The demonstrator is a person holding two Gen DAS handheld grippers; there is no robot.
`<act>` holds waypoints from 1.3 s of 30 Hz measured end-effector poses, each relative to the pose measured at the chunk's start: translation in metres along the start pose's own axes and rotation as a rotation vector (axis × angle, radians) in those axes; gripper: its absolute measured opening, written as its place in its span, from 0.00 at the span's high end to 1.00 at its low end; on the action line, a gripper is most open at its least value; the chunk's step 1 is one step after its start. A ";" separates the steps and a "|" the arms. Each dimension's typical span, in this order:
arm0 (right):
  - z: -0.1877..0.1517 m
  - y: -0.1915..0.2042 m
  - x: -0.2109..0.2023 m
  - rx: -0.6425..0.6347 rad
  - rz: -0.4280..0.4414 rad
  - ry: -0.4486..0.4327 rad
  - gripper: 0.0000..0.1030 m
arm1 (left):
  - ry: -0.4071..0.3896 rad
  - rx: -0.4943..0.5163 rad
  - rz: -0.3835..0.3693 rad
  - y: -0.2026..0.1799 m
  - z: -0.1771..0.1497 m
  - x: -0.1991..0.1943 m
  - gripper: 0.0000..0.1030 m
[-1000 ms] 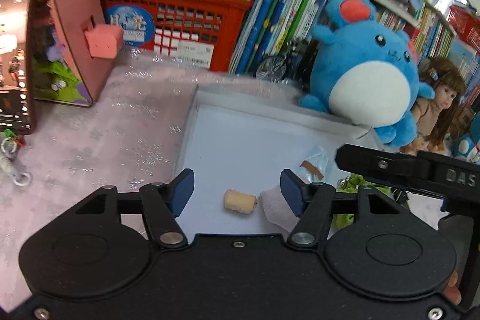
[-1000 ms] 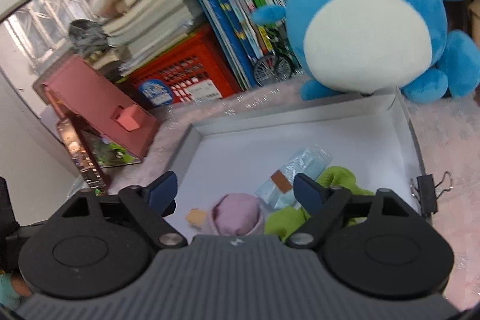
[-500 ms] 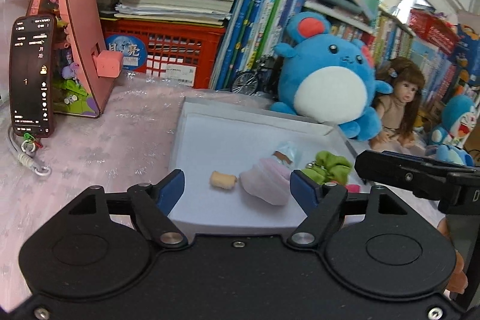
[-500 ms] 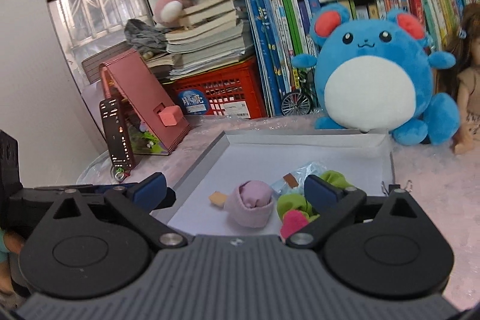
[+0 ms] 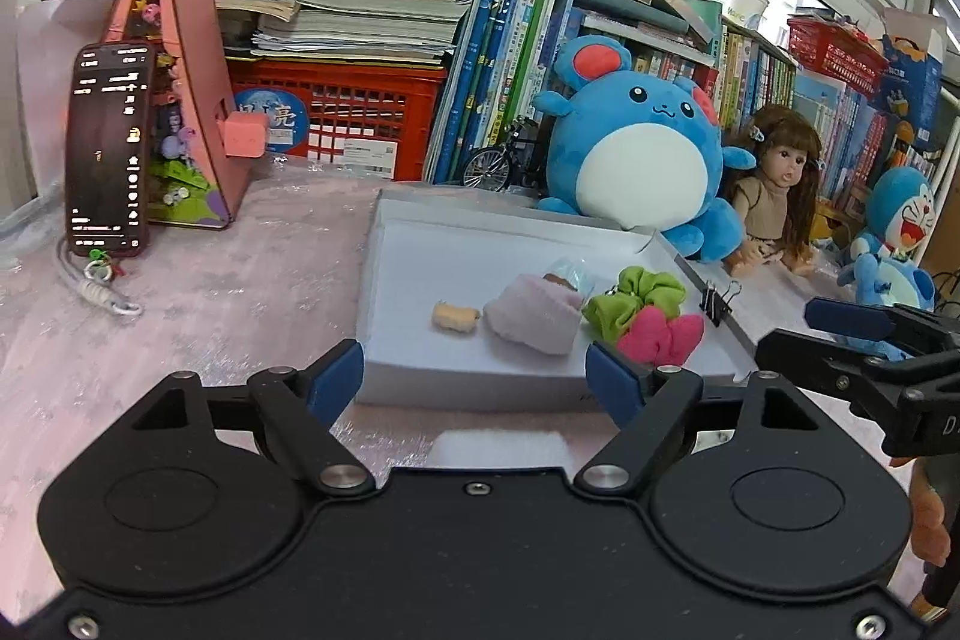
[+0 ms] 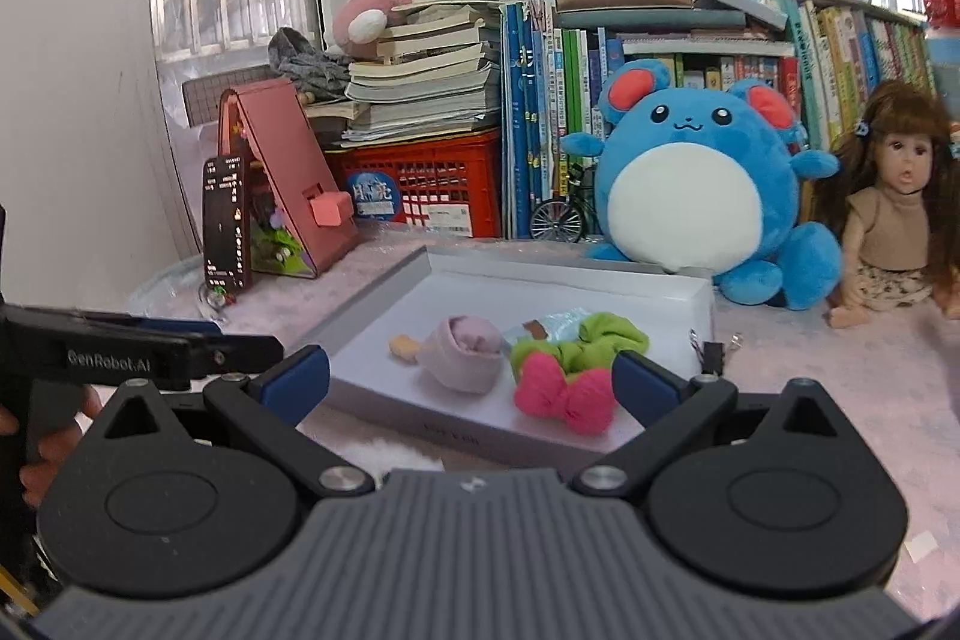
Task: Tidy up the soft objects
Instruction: 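Open both tools to drop the sponge and packet in the box, then move both tools back toward the remaining soft items on the table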
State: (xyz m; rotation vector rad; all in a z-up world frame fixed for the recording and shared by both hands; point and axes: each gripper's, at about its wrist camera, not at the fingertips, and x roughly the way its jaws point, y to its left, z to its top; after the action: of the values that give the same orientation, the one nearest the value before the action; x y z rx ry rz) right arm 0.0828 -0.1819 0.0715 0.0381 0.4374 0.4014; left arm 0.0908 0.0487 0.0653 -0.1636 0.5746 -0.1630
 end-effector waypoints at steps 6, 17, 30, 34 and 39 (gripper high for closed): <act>-0.019 0.005 -0.014 -0.032 -0.047 -0.015 0.00 | -0.026 0.037 0.008 0.002 -0.017 -0.010 0.20; -0.042 0.005 -0.029 -0.013 -0.111 -0.036 0.00 | -0.049 0.102 0.018 0.002 -0.046 -0.023 0.18; -0.061 0.008 -0.047 -0.047 -0.214 -0.098 0.00 | -0.078 0.109 0.043 0.012 -0.063 -0.034 0.16; -0.064 0.008 -0.051 -0.060 -0.247 -0.111 0.00 | -0.088 0.113 0.055 0.014 -0.064 -0.038 0.15; -0.071 0.006 -0.055 -0.047 -0.276 -0.104 0.00 | -0.085 0.102 0.055 0.019 -0.067 -0.042 0.15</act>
State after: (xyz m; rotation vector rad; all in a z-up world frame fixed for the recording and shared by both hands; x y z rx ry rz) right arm 0.0054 -0.2011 0.0301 -0.0471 0.3241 0.1367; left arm 0.0206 0.0679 0.0282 -0.0557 0.4841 -0.1309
